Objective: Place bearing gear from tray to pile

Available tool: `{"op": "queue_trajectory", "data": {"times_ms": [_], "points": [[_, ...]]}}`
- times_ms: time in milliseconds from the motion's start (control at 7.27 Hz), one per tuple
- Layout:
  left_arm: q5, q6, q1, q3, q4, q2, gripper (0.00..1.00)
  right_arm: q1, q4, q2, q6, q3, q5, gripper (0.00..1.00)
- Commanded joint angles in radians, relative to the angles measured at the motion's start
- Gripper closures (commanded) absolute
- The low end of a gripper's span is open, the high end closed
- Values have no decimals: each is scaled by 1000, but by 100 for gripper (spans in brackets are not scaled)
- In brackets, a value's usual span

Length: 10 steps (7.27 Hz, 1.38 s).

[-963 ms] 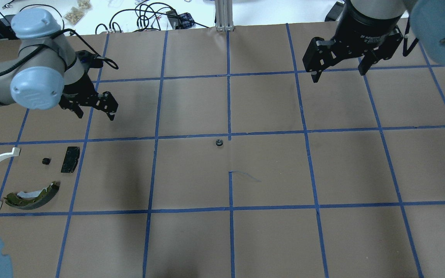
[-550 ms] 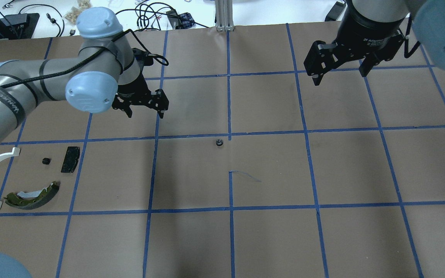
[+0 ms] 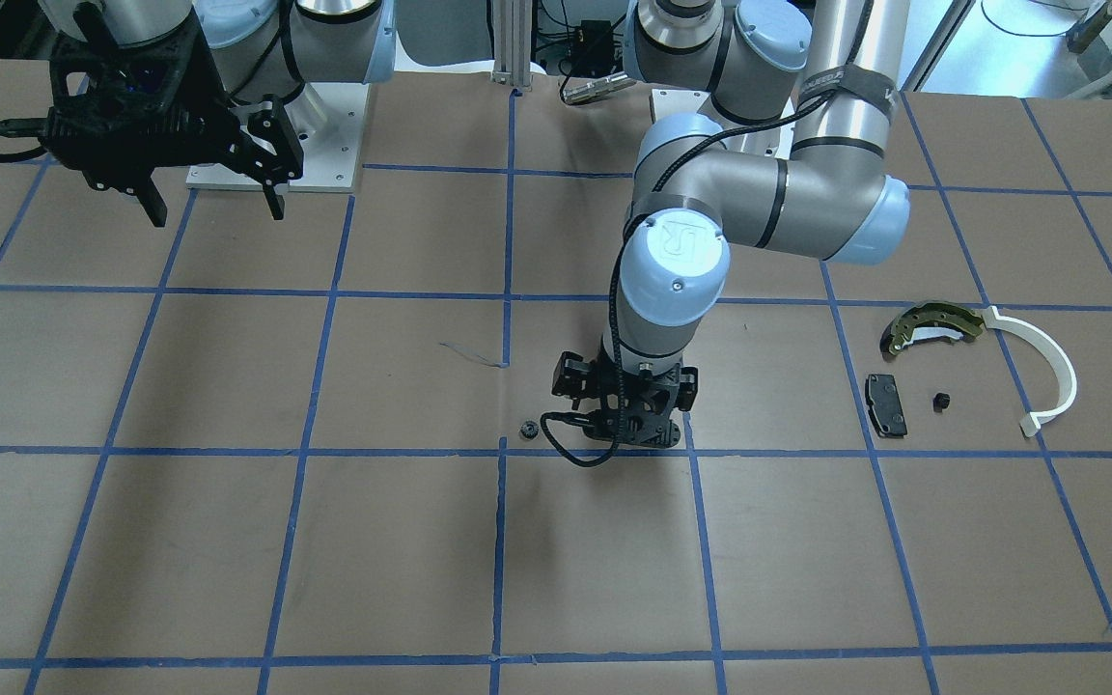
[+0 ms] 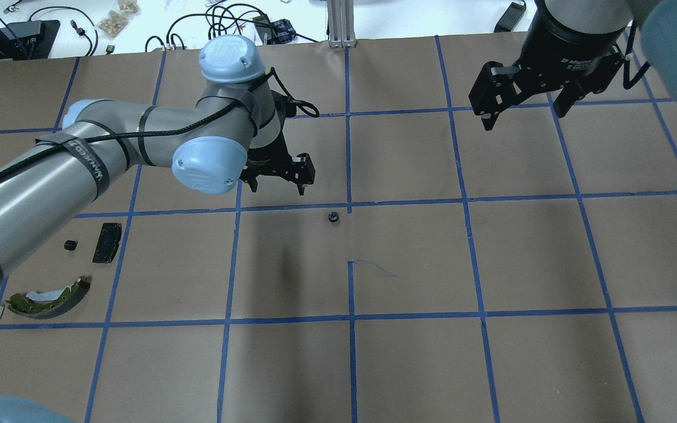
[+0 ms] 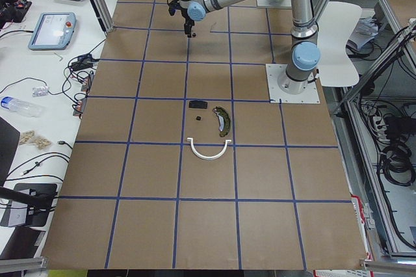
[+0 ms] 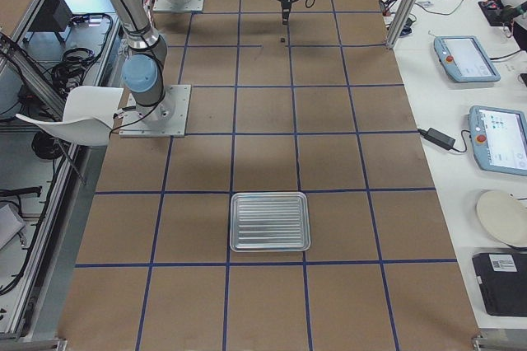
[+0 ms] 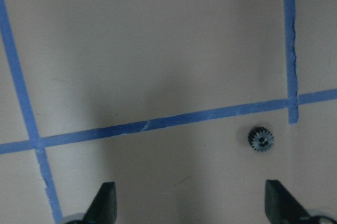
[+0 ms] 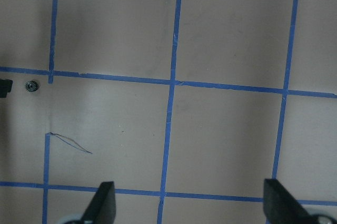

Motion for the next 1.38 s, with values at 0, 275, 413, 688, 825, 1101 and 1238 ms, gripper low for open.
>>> {"op": "queue_trajectory", "data": {"times_ms": [0, 275, 413, 688, 825, 1101, 1238], "points": [[-7, -20, -50, 0, 46, -56, 0, -15, 3, -1, 106, -1, 24, 0], [-12, -32, -52, 0, 57, -81, 7, -21, -3, -12, 131, 0, 23, 0], [-12, -32, -52, 0, 70, -90, 17, -34, -3, -13, 131, 5, 29, 0], [-12, -32, -52, 11, 84, -111, 22, -36, -7, -13, 128, 10, 29, 0], [-12, -32, -52, 11, 84, -113, 26, -36, -6, -13, 131, 10, 20, 0], [-13, -32, -52, 11, 84, -114, 47, -36, -9, -15, 131, 10, 20, 0], [-13, -31, -52, 11, 84, -114, 78, -36, -9, -15, 130, 10, 20, 0]]}}
